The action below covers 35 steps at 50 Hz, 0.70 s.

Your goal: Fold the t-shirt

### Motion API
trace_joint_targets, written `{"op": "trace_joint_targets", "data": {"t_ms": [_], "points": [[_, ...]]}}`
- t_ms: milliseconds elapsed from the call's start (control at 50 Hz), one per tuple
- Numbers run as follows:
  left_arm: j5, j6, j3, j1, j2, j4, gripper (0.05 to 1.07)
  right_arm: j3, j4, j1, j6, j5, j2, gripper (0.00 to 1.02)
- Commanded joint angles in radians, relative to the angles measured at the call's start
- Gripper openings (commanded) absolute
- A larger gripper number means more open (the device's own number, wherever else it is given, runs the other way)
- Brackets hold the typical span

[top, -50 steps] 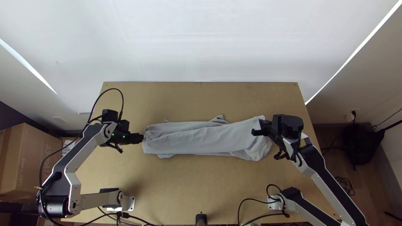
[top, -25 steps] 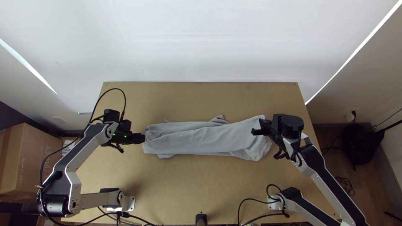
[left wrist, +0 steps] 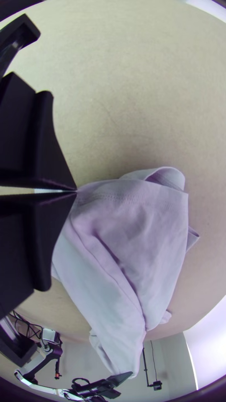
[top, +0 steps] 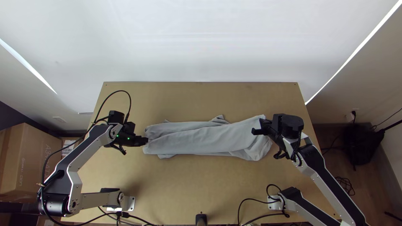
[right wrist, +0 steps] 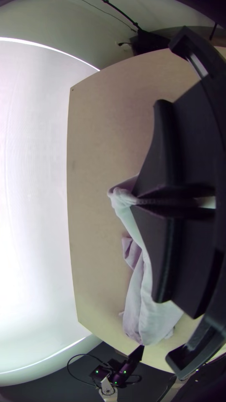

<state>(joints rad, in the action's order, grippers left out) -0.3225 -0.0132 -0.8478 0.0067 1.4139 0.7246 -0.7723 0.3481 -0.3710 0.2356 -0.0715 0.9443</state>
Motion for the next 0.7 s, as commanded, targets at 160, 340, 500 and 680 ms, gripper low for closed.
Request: {"op": "trace_joint_targets", "data": {"t_ms": [160, 340, 500, 680], "points": [[-0.001, -0.001, -0.039, 0.070, -0.079, -0.007, 0.08, -0.025, -0.017, 0.015, -0.005, -0.011, -0.002, 0.02], [0.028, 0.140, -0.174, 0.090, -0.179, -0.008, 0.08, -0.051, -0.015, 0.035, -0.015, -0.011, -0.004, 0.02], [0.114, 0.213, -0.284, 0.065, -0.225, -0.010, 0.08, -0.073, -0.024, 0.063, -0.076, -0.011, -0.015, 0.02], [0.180, 0.243, -0.404, 0.024, -0.271, -0.079, 0.08, -0.150, -0.123, 0.179, -0.173, -0.010, -0.004, 0.02]]}}
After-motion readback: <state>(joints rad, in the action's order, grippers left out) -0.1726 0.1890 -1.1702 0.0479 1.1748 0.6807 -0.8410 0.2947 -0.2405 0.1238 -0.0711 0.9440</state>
